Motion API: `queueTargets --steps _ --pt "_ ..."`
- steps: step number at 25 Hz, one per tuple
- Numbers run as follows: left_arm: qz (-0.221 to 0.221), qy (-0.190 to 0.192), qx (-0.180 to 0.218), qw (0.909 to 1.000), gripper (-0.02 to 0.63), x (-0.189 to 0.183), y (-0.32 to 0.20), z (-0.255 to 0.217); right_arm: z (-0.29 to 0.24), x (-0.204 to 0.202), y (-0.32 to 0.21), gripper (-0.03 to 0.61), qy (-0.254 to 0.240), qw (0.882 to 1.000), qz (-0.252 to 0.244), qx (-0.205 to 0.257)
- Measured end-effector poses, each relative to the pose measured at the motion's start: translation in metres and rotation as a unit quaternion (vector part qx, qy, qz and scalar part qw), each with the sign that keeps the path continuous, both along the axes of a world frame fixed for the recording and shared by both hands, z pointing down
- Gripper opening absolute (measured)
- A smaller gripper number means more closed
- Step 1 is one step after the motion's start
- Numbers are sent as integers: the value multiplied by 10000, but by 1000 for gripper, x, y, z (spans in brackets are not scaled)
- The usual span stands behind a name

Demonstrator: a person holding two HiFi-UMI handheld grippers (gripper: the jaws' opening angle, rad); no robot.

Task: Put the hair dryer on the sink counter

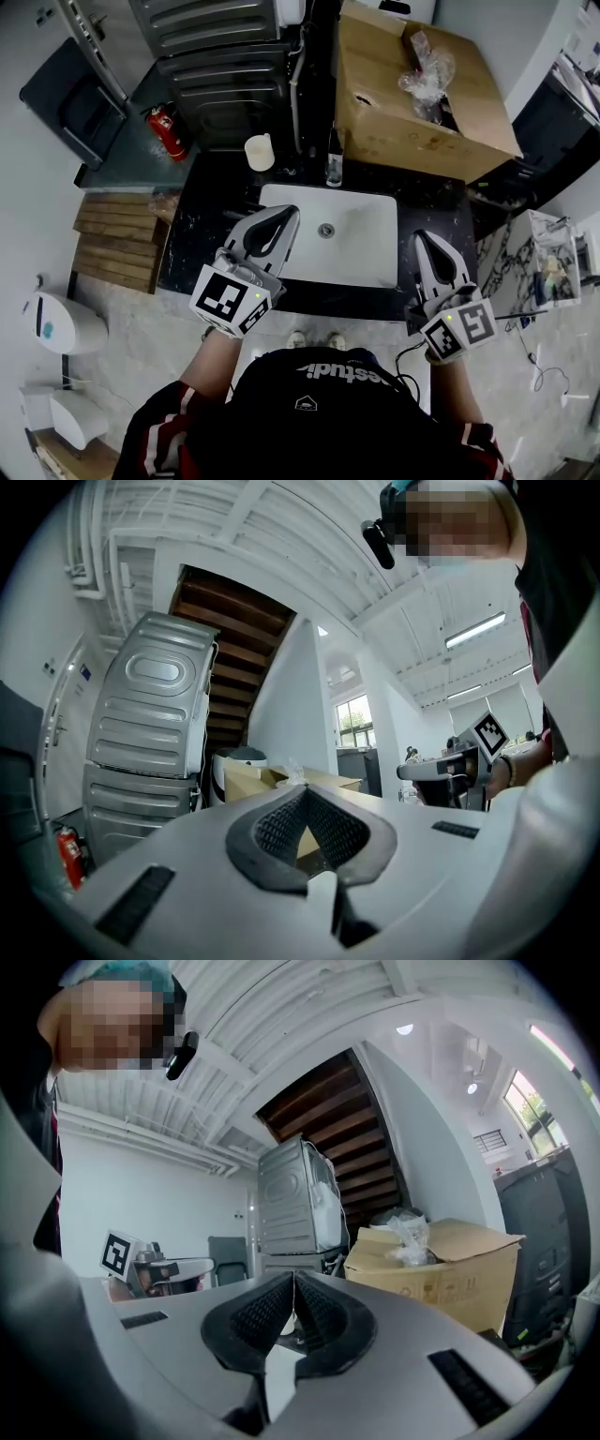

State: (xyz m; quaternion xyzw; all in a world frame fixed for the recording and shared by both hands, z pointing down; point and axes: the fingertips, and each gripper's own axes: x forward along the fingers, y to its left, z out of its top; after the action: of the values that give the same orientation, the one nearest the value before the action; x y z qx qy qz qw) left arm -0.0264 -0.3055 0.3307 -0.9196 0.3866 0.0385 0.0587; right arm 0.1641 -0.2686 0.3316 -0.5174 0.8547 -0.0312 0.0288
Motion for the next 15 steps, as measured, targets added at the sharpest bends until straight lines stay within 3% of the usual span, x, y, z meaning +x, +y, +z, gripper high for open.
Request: queueTargets --steps 15 --pt "220 -59 -253 9994 15 9 -3 9 0 -2 -3 40 168 9999 24 0"
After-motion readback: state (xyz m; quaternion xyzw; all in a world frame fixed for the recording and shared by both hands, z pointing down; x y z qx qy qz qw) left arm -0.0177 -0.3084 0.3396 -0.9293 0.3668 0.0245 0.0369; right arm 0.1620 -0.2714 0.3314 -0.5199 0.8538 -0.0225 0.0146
